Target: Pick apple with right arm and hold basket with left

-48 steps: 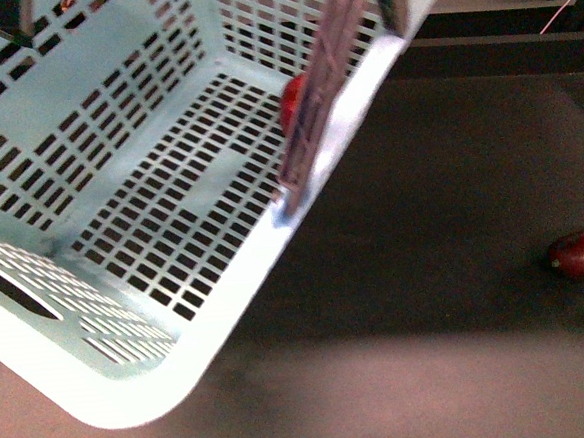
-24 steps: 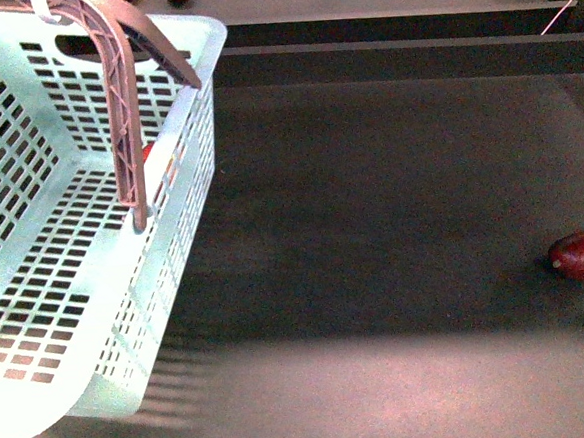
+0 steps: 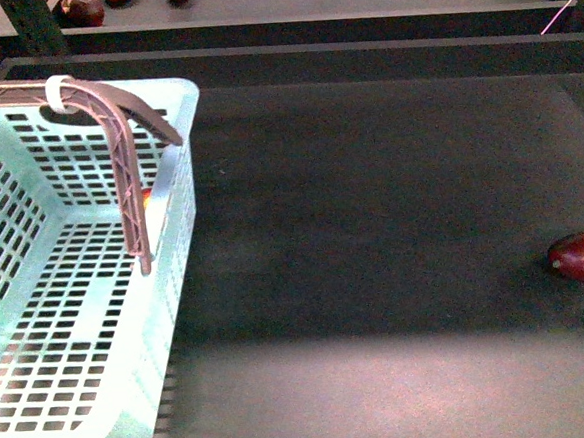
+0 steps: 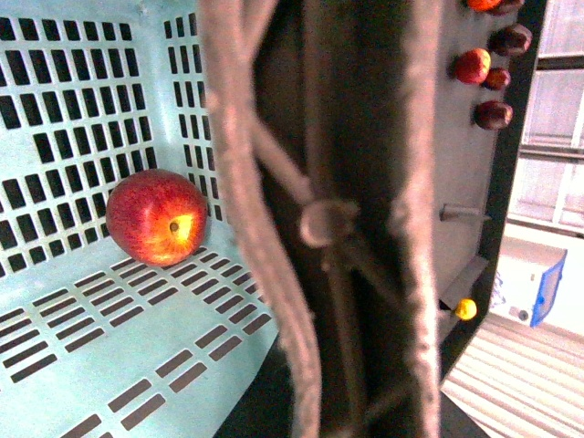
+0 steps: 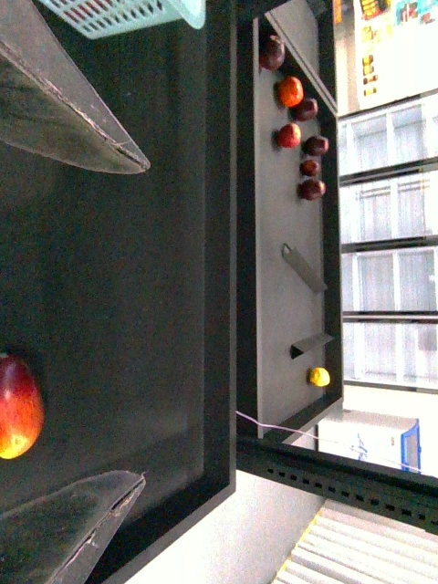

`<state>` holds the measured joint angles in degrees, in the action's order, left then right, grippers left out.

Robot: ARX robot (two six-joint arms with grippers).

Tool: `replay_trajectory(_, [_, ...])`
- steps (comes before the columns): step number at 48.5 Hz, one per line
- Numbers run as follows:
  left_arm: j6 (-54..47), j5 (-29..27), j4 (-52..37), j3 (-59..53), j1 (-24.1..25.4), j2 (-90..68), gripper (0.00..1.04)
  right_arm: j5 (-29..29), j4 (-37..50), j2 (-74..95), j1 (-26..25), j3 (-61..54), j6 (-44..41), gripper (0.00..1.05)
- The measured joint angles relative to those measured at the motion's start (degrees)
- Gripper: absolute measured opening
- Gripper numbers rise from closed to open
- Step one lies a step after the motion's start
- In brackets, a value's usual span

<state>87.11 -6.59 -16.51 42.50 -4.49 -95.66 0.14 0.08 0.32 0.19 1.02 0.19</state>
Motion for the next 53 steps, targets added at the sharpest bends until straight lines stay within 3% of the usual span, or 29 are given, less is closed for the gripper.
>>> replay_trajectory(22, [3.4, -1.1, 5.1, -3.4, 0.3, 2.8, 0.07, 0.0, 0.0, 0.0, 0.0, 0.0, 0.0, 0.96])
replay_trajectory(38, [3.5, -0.9, 12.9, -3.7, 0.3, 9.8, 0.62, 0.0, 0.0, 0.0, 0.0, 0.0, 0.0, 0.96])
replay_trajectory(45, [3.4, -0.9, 20.3, -2.8, 0.6, 17.8, 0.97, 0.0, 0.0, 0.0, 0.0, 0.0, 0.0, 0.96])
replay_trajectory(53, [2.7, -0.9, 23.7, -2.3, 0.6, 25.4, 0.98, 0.0, 0.0, 0.0, 0.0, 0.0, 0.0, 0.96])
